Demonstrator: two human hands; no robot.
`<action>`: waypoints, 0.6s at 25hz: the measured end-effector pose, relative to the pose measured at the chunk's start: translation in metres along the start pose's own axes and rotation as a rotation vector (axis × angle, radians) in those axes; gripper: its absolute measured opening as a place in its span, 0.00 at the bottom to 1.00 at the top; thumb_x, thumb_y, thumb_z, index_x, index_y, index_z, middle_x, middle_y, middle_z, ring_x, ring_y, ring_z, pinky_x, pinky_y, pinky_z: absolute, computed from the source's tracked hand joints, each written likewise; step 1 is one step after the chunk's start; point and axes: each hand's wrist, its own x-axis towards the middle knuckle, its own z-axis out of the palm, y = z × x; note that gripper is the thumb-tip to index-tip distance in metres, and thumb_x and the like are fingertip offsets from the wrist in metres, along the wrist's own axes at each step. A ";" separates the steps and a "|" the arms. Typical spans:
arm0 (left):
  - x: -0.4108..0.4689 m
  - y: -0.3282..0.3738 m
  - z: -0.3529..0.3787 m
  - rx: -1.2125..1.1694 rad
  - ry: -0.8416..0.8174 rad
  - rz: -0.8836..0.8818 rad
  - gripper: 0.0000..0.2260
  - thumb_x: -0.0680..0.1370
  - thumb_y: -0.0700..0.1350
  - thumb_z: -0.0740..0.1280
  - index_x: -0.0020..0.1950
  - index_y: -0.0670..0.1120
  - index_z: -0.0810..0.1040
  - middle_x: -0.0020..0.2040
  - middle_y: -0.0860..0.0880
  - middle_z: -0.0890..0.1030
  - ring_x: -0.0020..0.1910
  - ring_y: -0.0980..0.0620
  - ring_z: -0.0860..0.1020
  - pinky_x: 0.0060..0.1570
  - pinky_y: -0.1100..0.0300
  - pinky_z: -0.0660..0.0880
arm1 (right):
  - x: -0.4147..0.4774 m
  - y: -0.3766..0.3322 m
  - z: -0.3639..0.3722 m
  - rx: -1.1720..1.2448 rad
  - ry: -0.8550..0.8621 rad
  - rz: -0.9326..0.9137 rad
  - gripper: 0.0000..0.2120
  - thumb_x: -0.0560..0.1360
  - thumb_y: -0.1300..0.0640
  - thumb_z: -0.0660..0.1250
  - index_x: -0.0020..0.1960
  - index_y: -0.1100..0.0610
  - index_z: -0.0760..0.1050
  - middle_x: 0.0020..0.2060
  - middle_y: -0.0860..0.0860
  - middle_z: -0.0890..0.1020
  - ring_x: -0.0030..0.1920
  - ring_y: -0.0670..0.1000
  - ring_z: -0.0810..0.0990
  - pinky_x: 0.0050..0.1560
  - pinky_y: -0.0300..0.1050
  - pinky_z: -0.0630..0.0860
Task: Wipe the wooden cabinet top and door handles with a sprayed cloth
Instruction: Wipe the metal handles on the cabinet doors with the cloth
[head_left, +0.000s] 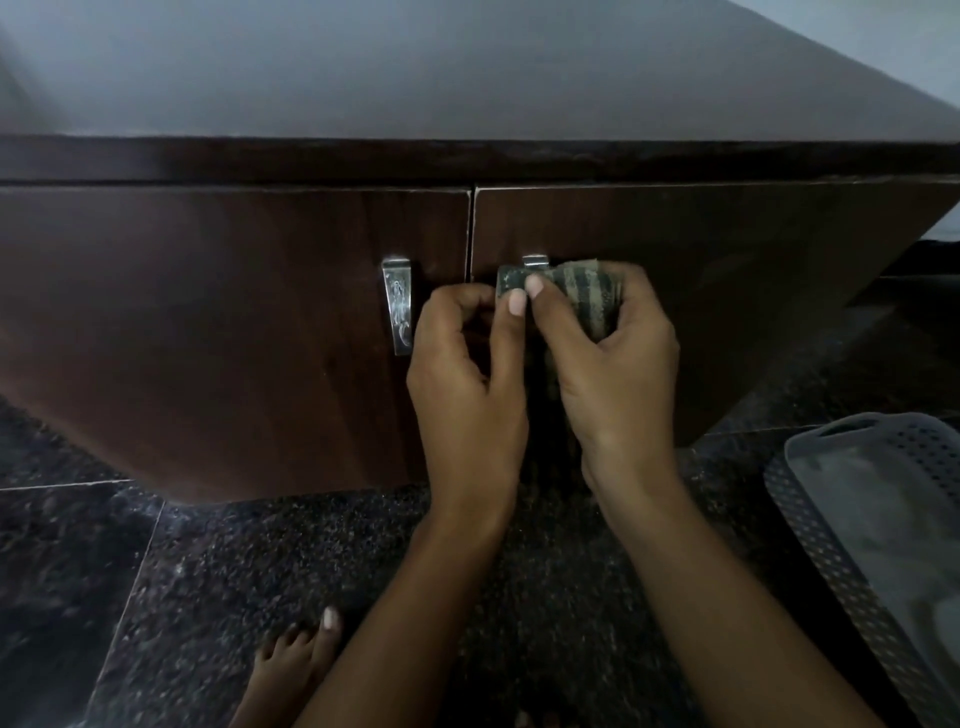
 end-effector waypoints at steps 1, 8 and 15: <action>0.002 0.000 0.000 0.004 0.007 0.004 0.06 0.78 0.48 0.63 0.49 0.46 0.75 0.45 0.48 0.80 0.44 0.53 0.79 0.43 0.61 0.75 | 0.001 -0.001 0.002 -0.011 0.008 0.000 0.07 0.72 0.55 0.70 0.42 0.48 0.72 0.34 0.44 0.79 0.34 0.38 0.79 0.34 0.30 0.75; 0.006 -0.001 0.001 0.037 0.026 0.025 0.05 0.77 0.47 0.65 0.47 0.46 0.76 0.43 0.49 0.81 0.43 0.54 0.79 0.42 0.64 0.75 | 0.007 0.001 0.002 0.131 -0.014 0.207 0.05 0.71 0.55 0.71 0.45 0.52 0.76 0.42 0.51 0.84 0.43 0.50 0.84 0.47 0.50 0.82; 0.004 -0.004 0.000 0.024 0.022 0.021 0.04 0.77 0.47 0.64 0.46 0.47 0.76 0.42 0.52 0.79 0.41 0.58 0.76 0.40 0.68 0.72 | 0.005 0.000 0.001 0.142 -0.006 0.197 0.03 0.71 0.56 0.71 0.43 0.52 0.76 0.38 0.49 0.83 0.41 0.50 0.84 0.43 0.47 0.82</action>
